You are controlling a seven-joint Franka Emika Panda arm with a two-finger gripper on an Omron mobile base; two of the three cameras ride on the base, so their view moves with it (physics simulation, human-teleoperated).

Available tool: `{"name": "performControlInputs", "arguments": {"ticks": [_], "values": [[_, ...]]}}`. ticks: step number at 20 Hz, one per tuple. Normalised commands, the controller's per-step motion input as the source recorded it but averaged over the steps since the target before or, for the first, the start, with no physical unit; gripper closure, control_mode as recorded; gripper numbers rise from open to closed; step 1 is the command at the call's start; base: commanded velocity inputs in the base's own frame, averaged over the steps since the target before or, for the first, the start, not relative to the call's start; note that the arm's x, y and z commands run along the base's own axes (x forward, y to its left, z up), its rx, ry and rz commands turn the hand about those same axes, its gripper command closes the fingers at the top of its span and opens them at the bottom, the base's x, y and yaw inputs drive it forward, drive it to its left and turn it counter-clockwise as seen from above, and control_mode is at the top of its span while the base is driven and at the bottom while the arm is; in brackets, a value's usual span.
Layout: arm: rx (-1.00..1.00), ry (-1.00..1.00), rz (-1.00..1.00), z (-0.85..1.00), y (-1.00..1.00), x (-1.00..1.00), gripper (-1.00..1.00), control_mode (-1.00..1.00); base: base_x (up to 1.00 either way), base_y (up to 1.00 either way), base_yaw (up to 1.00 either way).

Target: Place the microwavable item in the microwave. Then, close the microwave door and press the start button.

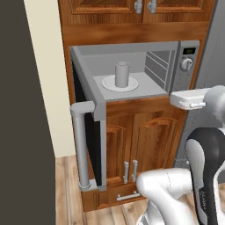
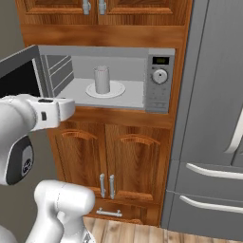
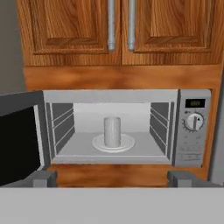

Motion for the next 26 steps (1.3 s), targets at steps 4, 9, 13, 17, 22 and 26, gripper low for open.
{"name": "performControlInputs", "arguments": {"ticks": [4,9,13,17,22,26], "values": [[-0.33,-0.12,0.15,0.00,0.10,-1.00,-1.00,-1.00,0.00,0.00,0.00],[-0.33,-0.17,0.11,-0.22,0.42,-1.00,-1.00,-1.00,0.00,0.00,0.00],[-0.41,-0.18,0.11,-0.30,0.86,-1.00,-1.00,-1.00,0.00,0.00,0.00],[-0.43,-0.14,0.09,-0.32,1.00,-0.98,-1.00,-1.00,0.00,0.00,0.00],[-0.43,-0.07,0.05,-0.43,1.00,-0.62,-1.00,-1.00,0.00,0.00,0.00],[-0.41,0.01,0.00,-0.49,1.00,0.15,-1.00,-1.00,0.00,0.00,0.00]]}}
